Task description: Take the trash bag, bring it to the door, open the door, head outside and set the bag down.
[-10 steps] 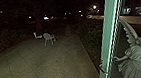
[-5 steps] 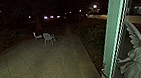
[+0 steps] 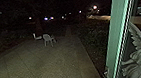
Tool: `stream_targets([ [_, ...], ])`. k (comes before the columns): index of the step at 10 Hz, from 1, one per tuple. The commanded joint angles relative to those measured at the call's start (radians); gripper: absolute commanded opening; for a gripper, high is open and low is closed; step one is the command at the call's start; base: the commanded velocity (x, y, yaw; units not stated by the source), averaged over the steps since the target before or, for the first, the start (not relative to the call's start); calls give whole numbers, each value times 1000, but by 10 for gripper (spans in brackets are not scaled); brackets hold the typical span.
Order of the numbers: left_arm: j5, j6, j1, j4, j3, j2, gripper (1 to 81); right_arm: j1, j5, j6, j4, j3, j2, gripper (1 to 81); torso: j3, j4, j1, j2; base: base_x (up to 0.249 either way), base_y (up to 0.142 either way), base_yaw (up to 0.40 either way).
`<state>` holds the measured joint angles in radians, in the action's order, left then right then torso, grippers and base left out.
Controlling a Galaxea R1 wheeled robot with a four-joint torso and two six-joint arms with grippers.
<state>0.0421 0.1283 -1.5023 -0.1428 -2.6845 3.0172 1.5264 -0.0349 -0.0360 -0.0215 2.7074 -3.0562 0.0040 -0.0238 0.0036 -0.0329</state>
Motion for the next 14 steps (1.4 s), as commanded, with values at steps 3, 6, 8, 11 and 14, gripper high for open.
stream_targets([
  [3,-48,-4,50,-8,3,-4,10,-51,-60,-1,-2,-5,-2,811,0,0,-2,-1,109,0,0],
  [6,-48,-4,50,-9,3,-4,10,-50,-60,-1,-3,-6,-3,811,0,0,-3,-1,125,0,0],
  [8,-48,-4,50,-9,3,-4,10,-51,-60,-1,-3,-5,-2,811,1,0,-4,-2,132,0,0],
  [11,-48,-6,50,-9,3,-6,10,-50,-59,-1,-11,-5,1,811,1,0,-4,-2,130,0,0],
  [14,-51,-6,50,-9,4,-10,10,-48,-57,1,-15,-14,17,811,0,0,-2,-1,28,0,0],
])
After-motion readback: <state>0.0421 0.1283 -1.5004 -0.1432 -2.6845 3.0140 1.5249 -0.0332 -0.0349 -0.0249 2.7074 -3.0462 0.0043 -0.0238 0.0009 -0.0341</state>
